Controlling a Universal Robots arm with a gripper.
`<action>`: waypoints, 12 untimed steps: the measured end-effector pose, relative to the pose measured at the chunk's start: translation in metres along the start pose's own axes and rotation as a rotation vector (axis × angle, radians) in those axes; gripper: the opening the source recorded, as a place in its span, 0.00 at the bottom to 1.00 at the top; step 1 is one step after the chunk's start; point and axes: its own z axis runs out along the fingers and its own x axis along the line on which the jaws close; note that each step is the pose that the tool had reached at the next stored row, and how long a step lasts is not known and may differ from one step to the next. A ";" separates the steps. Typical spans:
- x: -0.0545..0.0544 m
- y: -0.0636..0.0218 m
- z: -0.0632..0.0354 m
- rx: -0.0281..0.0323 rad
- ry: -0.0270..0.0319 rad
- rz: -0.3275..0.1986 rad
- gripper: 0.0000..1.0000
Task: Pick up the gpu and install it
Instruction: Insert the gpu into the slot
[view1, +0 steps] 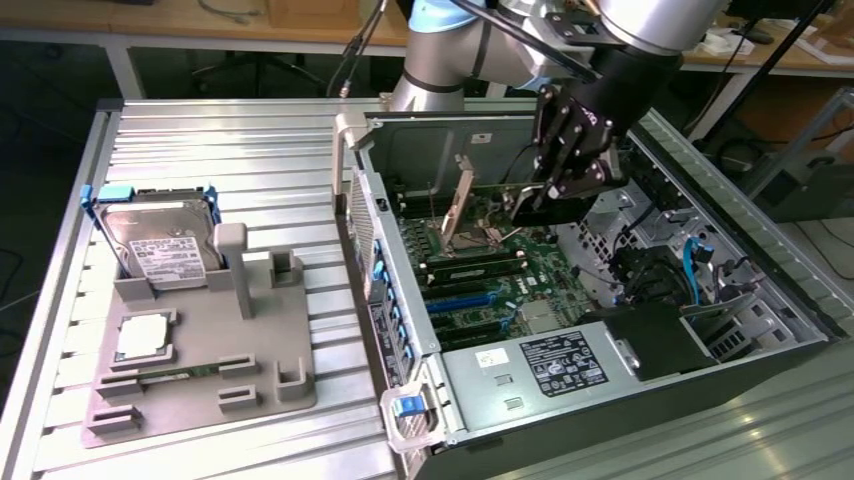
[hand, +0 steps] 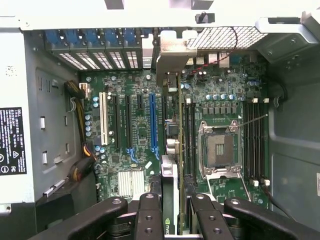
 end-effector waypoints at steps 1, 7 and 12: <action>0.000 0.0000 0.0006 0.0000 -0.0009 0.000 0.27; 0.000 -0.0001 0.0015 -0.0002 -0.0055 0.000 0.27; 0.000 -0.0002 0.0034 0.0004 -0.0138 -0.001 0.27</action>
